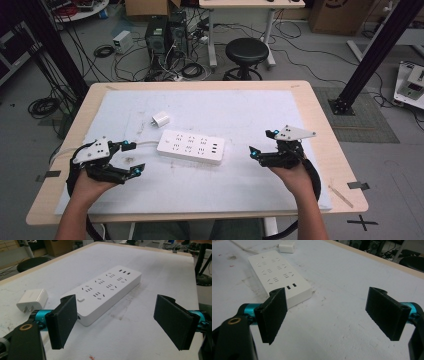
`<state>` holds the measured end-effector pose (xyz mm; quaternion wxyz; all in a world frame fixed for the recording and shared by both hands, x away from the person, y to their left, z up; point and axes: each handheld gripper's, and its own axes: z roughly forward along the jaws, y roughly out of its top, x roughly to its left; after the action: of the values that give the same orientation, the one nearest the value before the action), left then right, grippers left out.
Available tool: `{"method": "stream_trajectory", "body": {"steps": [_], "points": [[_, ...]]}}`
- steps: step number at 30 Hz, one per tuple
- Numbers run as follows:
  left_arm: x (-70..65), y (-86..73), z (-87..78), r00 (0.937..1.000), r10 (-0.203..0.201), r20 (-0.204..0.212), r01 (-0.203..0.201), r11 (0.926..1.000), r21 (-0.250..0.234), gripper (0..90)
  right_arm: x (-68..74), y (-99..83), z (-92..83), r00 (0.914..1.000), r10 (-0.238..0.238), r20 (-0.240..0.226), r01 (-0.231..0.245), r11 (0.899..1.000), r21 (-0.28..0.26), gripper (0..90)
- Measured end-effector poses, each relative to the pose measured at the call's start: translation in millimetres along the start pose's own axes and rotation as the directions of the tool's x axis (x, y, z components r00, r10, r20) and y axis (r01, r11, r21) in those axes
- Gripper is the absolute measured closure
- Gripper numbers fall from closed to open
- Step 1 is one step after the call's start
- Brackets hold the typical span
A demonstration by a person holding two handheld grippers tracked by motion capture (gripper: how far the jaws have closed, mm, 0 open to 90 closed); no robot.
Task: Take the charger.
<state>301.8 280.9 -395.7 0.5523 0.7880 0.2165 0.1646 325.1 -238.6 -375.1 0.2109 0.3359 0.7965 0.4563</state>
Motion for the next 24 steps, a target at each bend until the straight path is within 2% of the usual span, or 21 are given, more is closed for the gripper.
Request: {"method": "stream_trajectory", "body": {"steps": [7,11,16,17,18,19,20,24], "points": [[9.8,19.7,6.0,0.9994,0.003,-0.036,-0.003,0.9998,0.019,19.0,-0.1,2.0,-7.6,0.9999,0.005,0.01,-0.005,1.0,-0.009,17.9],[25.3,35.3,18.1,0.9982,-0.005,-0.06,0.008,0.9987,0.051,19.0,0.0,0.4,-9.1,0.9999,0.009,0.013,-0.009,1.0,-0.012,17.9],[51.2,52.5,39.3,0.9942,-0.011,-0.107,0.021,0.9956,0.091,19.0,0.1,-3.6,-6.5,0.9997,0.013,0.02,-0.013,1.0,-0.006,17.9],[51.2,52.5,39.3,0.9942,-0.011,-0.107,0.021,0.9956,0.091,19.0,0.1,-3.6,-6.5,0.9997,0.013,0.02,-0.013,1.0,-0.006,17.9],[62.7,56.9,50.1,0.9908,-0.022,-0.133,0.038,0.9923,0.118,19.0,2.0,-4.4,-4.9,0.9998,0.016,0.014,-0.016,1.0,-0.008,17.9],[68.3,58.2,55.0,0.9896,-0.02,-0.142,0.038,0.9914,0.125,19.0,2.8,-4.5,-4.4,0.9997,0.014,0.018,-0.014,1.0,-0.003,17.9],[73.9,59.0,61.1,0.9884,-0.035,-0.148,0.055,0.9902,0.129,19.0,3.9,-4.4,-3.7,0.9998,0.013,0.018,-0.013,1.0,-0.002,17.9],[96.9,58.5,84.4,0.9877,-0.035,-0.153,0.066,0.9765,0.205,19.0,7.0,-4.6,-0.9,0.9999,0.012,0.011,-0.012,1.0,-0.005,17.9]]}}
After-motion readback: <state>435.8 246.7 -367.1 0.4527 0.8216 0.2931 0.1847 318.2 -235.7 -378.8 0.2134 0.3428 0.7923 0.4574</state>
